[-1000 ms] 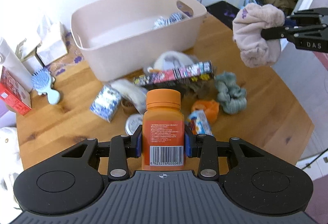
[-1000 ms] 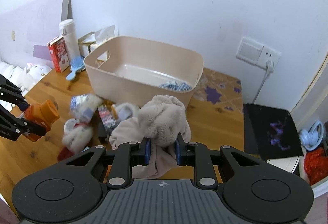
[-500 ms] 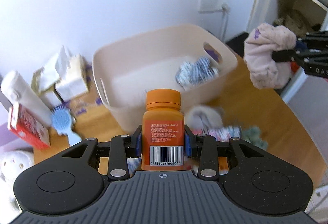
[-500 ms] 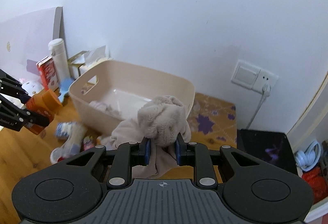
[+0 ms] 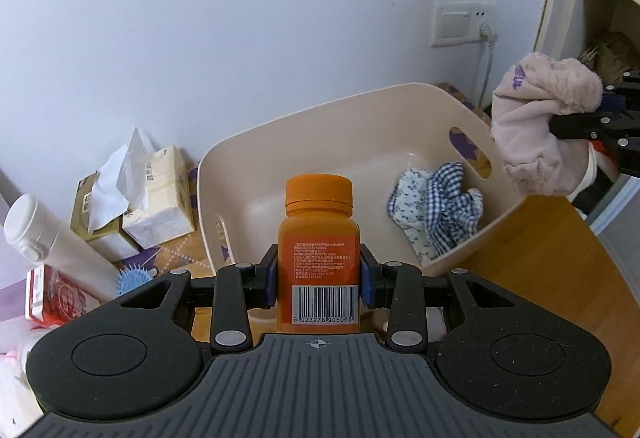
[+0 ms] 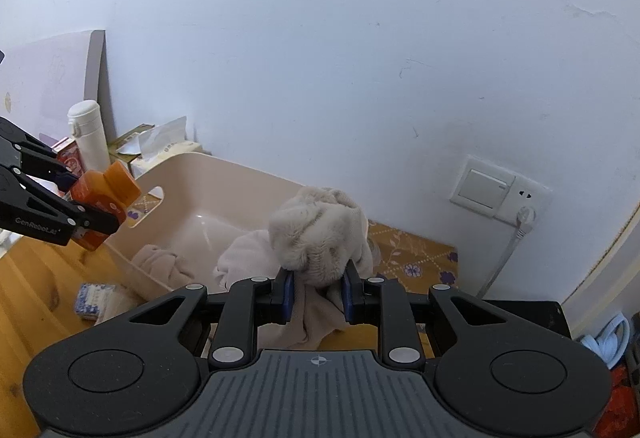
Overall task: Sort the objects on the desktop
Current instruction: 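Carry the orange bottle and beige sock with both tools over the bin, then open both tools to release the bottle and sock into the bin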
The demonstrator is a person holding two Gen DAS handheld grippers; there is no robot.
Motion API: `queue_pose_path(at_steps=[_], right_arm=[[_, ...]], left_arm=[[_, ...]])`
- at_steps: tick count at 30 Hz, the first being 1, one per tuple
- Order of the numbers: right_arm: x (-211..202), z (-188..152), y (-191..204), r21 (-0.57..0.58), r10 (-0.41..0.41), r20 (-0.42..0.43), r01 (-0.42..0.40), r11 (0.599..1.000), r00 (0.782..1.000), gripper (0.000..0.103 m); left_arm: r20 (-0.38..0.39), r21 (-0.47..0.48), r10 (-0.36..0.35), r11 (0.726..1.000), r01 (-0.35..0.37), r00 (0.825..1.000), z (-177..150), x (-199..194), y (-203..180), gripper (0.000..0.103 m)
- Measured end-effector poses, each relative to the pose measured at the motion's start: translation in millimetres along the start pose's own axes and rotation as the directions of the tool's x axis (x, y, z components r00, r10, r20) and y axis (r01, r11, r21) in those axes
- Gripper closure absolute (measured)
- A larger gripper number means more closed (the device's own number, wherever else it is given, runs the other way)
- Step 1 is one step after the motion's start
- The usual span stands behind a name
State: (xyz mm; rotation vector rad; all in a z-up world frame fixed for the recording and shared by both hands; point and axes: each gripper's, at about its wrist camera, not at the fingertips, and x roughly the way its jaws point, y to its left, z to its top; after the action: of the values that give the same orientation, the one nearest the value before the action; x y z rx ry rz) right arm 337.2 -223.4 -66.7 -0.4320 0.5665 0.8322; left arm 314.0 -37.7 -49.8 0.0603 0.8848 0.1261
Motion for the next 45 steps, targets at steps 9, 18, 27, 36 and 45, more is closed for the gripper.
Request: queue_pose_path(at_steps=[9, 18, 27, 36, 45], right_arm=[[35, 2, 3, -0.017, 0.031, -0.047, -0.031, 0.999, 0.998, 0.081], [66, -4, 10, -0.035, 0.08, -0.115, -0.084, 0.996, 0.99, 0.081], [90, -10, 11, -0.061, 0.126, -0.157, -0.137, 0.989, 0.98, 0.081], [92, -14, 13, -0.025, 0.161, -0.139, -0.166, 0.986, 0.977, 0.061], [69, -18, 23, -0.006, 0.135, -0.096, -0.136, 0.991, 0.986, 0.038]], left_arm=[[-0.028, 0.039, 0.062, 0.997, -0.06, 0.998, 9, 44, -12, 0.065], [-0.15, -0.004, 0.092, 0.996, -0.093, 0.984, 5, 81, -9, 0.065], [-0.213, -0.073, 0.091, 0.991, -0.108, 0.973, 6, 93, -8, 0.065], [-0.197, -0.166, 0.082, 0.979, -0.115, 0.977, 10, 80, -4, 0.036], [-0.107, -0.163, 0.087, 0.981, -0.104, 0.99, 7, 41, -9, 0.028]])
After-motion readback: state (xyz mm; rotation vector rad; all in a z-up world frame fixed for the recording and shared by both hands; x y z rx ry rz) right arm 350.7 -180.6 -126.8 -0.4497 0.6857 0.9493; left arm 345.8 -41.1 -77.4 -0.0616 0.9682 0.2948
